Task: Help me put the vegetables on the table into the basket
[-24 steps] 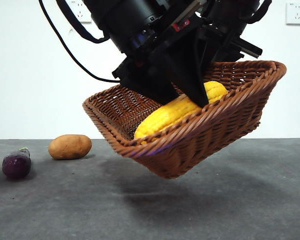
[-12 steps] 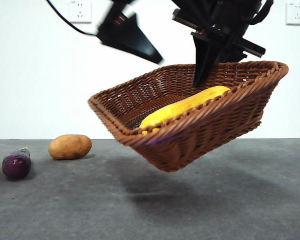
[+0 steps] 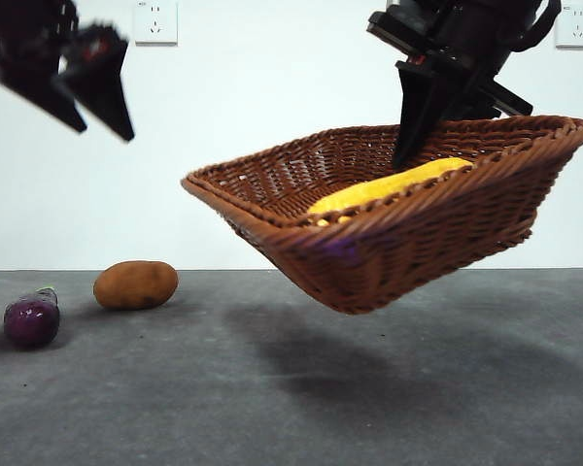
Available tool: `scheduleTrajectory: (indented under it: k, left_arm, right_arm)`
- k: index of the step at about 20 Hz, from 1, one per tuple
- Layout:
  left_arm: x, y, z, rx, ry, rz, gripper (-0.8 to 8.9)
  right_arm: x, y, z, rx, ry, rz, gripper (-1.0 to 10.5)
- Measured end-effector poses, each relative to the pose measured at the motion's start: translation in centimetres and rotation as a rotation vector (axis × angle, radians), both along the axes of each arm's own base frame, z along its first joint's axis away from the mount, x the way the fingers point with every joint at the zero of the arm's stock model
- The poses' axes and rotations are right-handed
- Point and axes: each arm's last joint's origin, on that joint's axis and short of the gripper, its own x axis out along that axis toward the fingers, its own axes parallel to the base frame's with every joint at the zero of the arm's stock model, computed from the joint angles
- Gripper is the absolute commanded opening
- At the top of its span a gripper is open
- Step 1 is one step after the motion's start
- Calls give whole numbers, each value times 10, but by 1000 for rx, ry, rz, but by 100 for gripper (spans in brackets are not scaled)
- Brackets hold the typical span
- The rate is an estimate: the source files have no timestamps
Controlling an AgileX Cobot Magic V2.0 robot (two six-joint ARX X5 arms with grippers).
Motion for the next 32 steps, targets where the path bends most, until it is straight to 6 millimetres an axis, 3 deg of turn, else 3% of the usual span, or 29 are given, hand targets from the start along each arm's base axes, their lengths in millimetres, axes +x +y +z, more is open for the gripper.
scheduleTrajectory:
  k: [3, 6, 10, 18, 24, 26, 30, 32]
  left_arm:
    - [44, 12, -14, 15, 38, -28, 528]
    - [85, 8, -29, 37, 126, -110, 528]
    - [128, 11, -63, 85, 220, -141, 528]
    - [152, 17, -113, 123, 304, -177, 529]
    - [156, 15, -114, 124, 262, -180, 490]
    - [159, 11, -125, 126, 286, -189, 481]
    - [159, 6, -134, 126, 308, -199, 34]
    - [159, 5, -134, 119, 311, -190, -8]
  right_arm:
    - [1, 1, 1, 7, -13, 22, -11]
    - [1, 0, 1, 0, -24, 40, -11]
    - [4, -10, 0, 13, -20, 48, -11]
    - [10, -17, 3, 41, -55, 54, -11]
    - [10, -17, 3, 43, -54, 55, -11]
    - [10, -17, 2, 43, -53, 56, -11]
    - [10, -17, 2, 42, -52, 55, -11]
    - [10, -17, 2, 42, -51, 55, -11]
